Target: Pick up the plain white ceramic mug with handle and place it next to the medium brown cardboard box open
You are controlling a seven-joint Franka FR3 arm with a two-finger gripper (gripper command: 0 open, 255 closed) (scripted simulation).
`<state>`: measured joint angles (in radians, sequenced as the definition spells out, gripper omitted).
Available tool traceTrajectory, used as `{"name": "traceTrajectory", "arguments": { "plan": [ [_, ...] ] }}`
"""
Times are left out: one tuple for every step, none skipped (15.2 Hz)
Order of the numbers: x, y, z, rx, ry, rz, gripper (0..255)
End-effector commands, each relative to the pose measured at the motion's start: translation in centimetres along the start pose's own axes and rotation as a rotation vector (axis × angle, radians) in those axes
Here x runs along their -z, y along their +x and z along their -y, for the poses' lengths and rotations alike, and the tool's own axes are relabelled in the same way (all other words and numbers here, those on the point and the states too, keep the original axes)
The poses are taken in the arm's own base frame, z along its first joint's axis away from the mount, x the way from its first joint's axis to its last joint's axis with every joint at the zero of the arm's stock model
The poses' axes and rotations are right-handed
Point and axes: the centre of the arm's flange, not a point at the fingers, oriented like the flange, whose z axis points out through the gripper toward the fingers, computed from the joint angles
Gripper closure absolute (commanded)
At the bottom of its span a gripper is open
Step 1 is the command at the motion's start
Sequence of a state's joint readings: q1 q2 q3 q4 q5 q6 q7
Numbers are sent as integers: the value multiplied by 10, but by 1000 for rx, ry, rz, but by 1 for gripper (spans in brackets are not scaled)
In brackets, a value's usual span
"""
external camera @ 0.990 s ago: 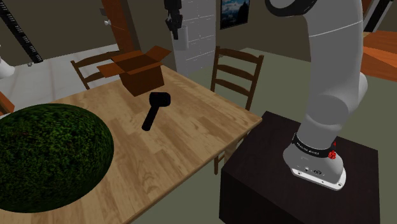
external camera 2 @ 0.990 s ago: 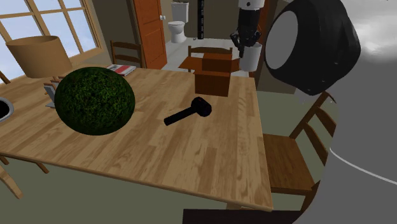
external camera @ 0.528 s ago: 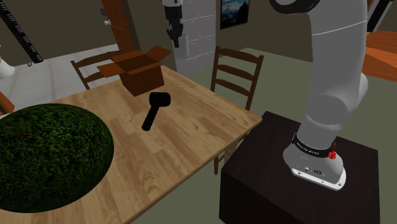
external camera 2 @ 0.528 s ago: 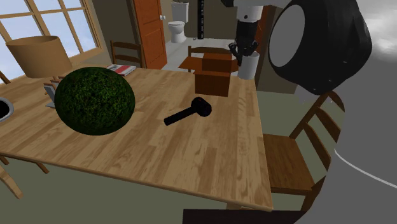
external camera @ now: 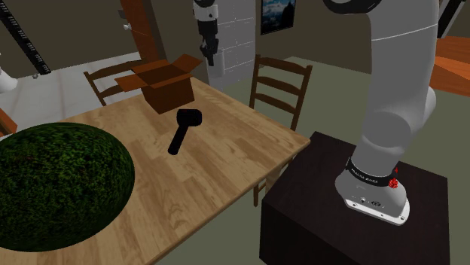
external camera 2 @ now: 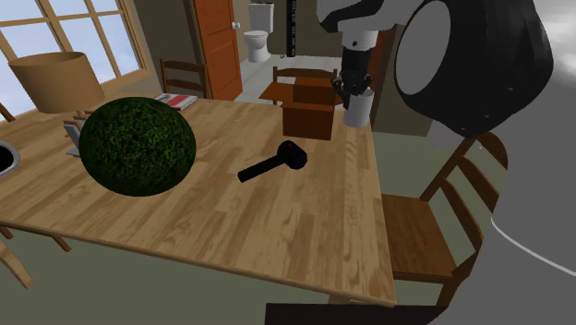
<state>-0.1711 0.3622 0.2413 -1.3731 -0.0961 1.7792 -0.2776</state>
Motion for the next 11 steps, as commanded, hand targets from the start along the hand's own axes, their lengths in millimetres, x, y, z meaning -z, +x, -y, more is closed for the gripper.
{"name": "traceTrajectory", "arguments": {
  "plan": [
    [-11,1,1,0,0,-1,255],
    [-16,0,1,0,0,-1,255],
    [-21,0,1,0,0,-1,255],
    [-27,0,1,0,0,-1,255],
    [-32,0,2,0,0,-1,255],
    [-37,-1,2,0,0,-1,255],
    [-43,-1,2,0,0,-1,255],
    [-48,-1,2,0,0,-1,255],
    [-53,-1,2,0,0,-1,255],
    [-58,-2,2,0,0,-1,255],
    [-64,-2,2,0,0,-1,255]
  ]
}}
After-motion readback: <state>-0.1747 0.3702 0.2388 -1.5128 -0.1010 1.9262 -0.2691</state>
